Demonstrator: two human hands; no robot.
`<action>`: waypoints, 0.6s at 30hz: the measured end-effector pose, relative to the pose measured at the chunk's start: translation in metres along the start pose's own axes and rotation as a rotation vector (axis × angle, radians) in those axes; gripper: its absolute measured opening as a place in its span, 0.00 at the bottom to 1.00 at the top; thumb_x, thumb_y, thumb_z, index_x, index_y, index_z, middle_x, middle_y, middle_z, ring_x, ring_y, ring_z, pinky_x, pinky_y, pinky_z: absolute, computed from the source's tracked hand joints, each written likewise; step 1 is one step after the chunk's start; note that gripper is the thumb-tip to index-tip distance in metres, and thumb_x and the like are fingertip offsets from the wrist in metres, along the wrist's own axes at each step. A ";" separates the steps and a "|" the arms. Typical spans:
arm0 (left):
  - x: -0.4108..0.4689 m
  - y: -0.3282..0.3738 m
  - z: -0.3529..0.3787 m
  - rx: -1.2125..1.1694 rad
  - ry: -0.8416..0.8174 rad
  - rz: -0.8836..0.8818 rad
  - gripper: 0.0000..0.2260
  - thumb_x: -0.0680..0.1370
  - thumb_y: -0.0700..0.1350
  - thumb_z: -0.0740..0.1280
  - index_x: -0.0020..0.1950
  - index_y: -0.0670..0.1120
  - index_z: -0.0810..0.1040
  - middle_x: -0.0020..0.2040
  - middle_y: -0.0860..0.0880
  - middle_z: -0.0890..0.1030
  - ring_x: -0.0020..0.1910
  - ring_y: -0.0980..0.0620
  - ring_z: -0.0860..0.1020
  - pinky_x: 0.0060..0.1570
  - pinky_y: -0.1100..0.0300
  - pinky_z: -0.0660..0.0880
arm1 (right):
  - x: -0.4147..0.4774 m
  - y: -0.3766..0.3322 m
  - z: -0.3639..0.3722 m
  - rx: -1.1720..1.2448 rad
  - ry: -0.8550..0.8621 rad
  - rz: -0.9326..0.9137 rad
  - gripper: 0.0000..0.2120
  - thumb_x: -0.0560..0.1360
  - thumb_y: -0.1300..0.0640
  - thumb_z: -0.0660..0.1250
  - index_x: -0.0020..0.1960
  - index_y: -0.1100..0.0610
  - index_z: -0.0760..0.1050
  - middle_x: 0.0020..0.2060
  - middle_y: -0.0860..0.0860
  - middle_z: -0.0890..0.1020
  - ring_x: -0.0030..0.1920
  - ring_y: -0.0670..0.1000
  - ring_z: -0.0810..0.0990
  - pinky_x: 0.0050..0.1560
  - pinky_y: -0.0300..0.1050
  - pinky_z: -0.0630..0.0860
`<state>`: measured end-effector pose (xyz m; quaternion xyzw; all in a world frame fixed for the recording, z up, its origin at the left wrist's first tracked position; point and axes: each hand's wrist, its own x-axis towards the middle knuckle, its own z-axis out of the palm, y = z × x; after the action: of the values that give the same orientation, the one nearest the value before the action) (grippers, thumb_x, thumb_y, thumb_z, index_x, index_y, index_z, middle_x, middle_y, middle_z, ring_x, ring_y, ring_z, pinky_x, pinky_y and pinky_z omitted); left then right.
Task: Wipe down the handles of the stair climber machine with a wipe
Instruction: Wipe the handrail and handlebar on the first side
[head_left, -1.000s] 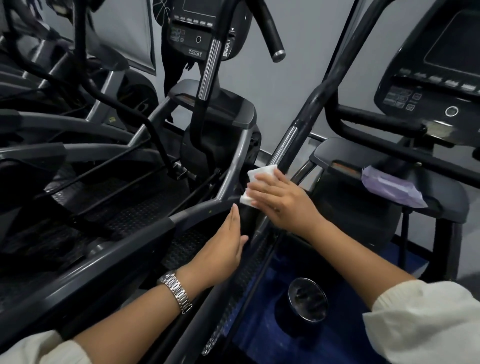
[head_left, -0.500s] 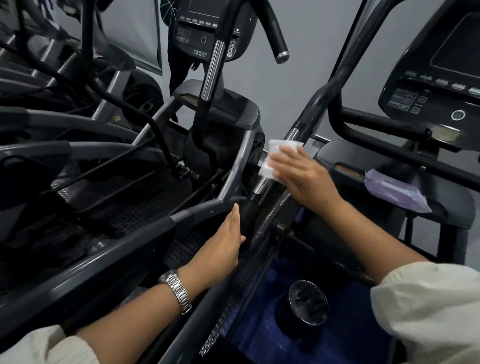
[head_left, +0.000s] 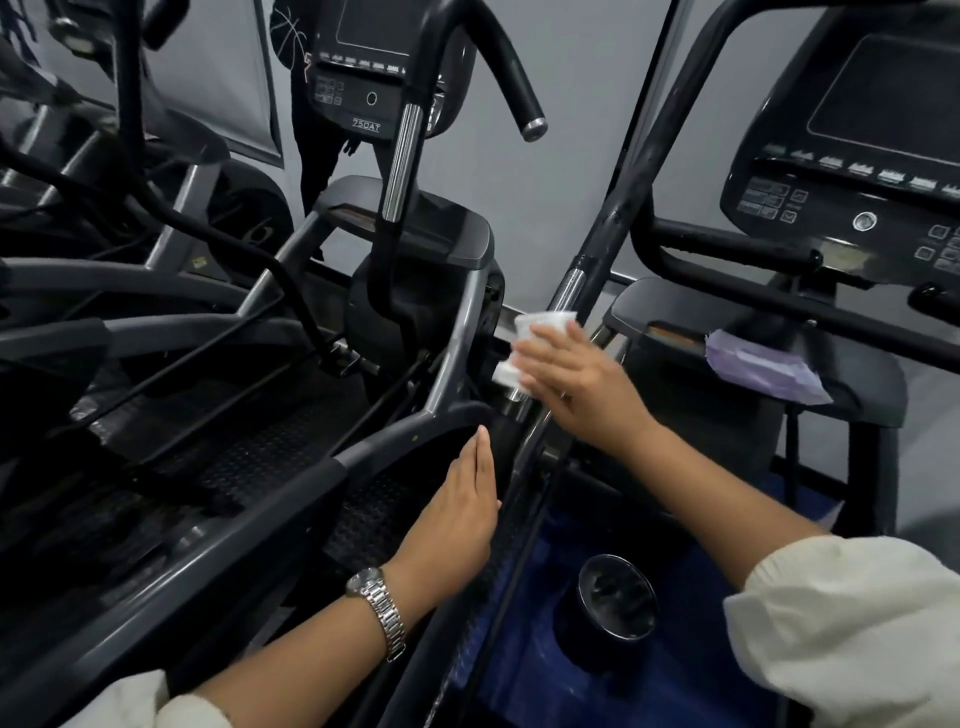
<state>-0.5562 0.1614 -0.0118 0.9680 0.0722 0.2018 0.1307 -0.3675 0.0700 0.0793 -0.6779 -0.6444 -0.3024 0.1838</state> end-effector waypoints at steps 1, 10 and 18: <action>0.000 -0.002 0.003 0.043 0.012 0.016 0.35 0.80 0.44 0.61 0.75 0.33 0.41 0.72 0.32 0.61 0.66 0.43 0.69 0.64 0.60 0.69 | -0.008 -0.004 0.002 0.017 -0.038 -0.067 0.13 0.78 0.56 0.65 0.61 0.58 0.79 0.61 0.52 0.80 0.68 0.53 0.72 0.72 0.55 0.62; 0.003 -0.003 0.001 0.186 -0.071 0.037 0.41 0.70 0.44 0.73 0.72 0.29 0.54 0.59 0.33 0.74 0.47 0.46 0.76 0.48 0.57 0.79 | 0.000 -0.003 -0.003 -0.019 0.010 0.071 0.14 0.79 0.55 0.64 0.62 0.58 0.78 0.63 0.53 0.78 0.68 0.54 0.71 0.72 0.57 0.63; 0.003 -0.002 0.001 0.218 -0.078 0.037 0.42 0.67 0.43 0.75 0.71 0.29 0.56 0.59 0.33 0.74 0.48 0.45 0.77 0.48 0.57 0.79 | -0.008 0.005 -0.004 0.013 0.025 0.071 0.16 0.77 0.58 0.67 0.64 0.57 0.76 0.65 0.52 0.76 0.70 0.53 0.69 0.71 0.58 0.64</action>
<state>-0.5528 0.1640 -0.0121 0.9847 0.0706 0.1575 0.0234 -0.3628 0.0610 0.0784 -0.6951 -0.6197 -0.3001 0.2069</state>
